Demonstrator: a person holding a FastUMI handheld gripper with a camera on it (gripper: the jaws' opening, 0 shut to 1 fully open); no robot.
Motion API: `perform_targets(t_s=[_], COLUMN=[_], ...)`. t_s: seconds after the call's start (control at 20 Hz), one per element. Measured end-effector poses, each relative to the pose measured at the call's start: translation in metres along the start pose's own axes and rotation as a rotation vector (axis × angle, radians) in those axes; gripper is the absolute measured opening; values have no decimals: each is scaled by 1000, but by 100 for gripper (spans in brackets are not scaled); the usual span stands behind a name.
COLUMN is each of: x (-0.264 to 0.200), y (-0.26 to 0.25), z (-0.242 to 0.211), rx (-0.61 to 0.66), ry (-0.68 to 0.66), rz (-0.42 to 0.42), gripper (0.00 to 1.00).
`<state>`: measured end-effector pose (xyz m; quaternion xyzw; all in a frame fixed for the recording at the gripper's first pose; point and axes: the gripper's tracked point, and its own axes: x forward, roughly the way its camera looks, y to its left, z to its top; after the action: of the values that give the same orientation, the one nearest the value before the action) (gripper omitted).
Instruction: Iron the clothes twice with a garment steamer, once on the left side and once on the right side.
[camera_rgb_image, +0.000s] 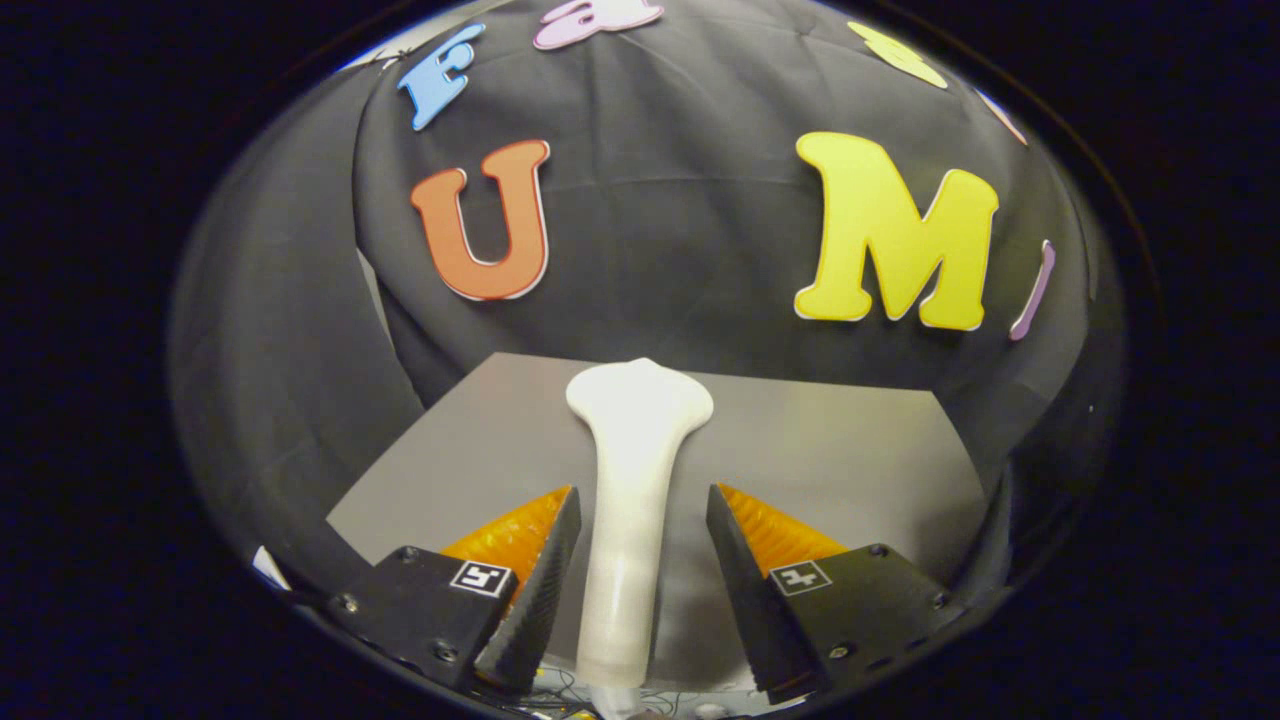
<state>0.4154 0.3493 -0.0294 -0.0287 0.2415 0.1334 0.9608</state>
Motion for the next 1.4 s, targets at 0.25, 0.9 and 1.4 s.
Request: perform_targets(t_s=[0.25, 0.9, 1.4], x=[-1, -60, -209], y=[15, 6, -38], z=[-18, -4, -18], rx=[42, 112, 190], ry=[85, -39, -253], rz=[17, 128, 182], gripper=[58, 38, 38])
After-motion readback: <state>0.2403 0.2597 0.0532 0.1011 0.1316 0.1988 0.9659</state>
